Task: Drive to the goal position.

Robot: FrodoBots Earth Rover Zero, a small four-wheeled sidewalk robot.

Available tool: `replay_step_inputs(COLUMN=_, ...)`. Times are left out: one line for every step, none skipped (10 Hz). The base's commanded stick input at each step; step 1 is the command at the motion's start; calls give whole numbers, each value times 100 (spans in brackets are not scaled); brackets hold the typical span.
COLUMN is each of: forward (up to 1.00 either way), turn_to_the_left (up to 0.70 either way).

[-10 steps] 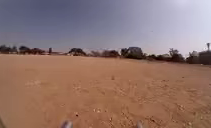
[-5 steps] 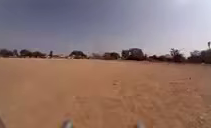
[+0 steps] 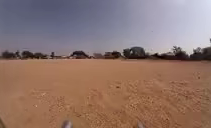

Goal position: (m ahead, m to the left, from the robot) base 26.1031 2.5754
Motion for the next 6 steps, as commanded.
replay_step_inputs(forward=70, turn_to_the_left=0)
replay_step_inputs(forward=70, turn_to_the_left=0)
replay_step_inputs(forward=70, turn_to_the_left=0)
replay_step_inputs(forward=70, turn_to_the_left=0)
replay_step_inputs(forward=70, turn_to_the_left=0)
replay_step_inputs(forward=70, turn_to_the_left=0)
